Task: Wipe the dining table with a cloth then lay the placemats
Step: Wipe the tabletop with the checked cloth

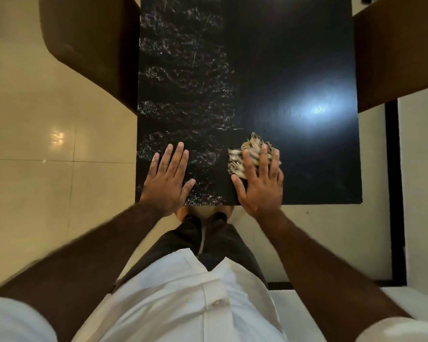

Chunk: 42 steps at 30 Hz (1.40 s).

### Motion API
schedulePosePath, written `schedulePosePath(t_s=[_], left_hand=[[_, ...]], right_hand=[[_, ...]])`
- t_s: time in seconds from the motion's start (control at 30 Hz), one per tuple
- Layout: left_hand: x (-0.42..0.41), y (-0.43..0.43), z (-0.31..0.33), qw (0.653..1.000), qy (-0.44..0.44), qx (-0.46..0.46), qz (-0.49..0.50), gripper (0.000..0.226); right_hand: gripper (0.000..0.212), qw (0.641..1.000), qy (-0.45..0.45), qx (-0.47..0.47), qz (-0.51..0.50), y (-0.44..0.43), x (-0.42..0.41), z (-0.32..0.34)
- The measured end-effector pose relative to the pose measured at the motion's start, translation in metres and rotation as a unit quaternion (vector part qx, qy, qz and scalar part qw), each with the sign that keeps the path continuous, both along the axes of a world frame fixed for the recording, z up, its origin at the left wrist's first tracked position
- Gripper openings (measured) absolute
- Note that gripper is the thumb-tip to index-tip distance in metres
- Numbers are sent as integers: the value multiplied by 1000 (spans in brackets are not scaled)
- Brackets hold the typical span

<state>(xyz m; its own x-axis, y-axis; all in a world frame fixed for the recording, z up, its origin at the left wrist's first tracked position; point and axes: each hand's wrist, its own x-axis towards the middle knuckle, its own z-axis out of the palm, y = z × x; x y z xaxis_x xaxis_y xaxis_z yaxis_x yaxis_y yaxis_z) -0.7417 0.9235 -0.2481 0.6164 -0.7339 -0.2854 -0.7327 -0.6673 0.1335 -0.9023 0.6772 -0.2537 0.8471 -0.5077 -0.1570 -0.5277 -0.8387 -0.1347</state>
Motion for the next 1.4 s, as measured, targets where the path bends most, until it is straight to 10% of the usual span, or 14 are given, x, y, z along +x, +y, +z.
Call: schedulePosePath(t_s=[0.43, 0.77, 1.0, 1.4], left_hand=[[-1, 0, -5, 999, -25, -39, 0, 76], [10, -6, -1, 1000, -12, -11, 11, 78], [44, -24, 2, 999, 6, -15, 31, 77], [56, -28, 5, 999, 17, 6, 28, 74]], right_hand=[[83, 989, -51, 60, 124, 61, 48, -8], [84, 999, -29, -3, -35, 1, 21, -11], [82, 997, -28, 60, 49, 98, 8, -4], [78, 999, -42, 13, -31, -40, 125, -4]])
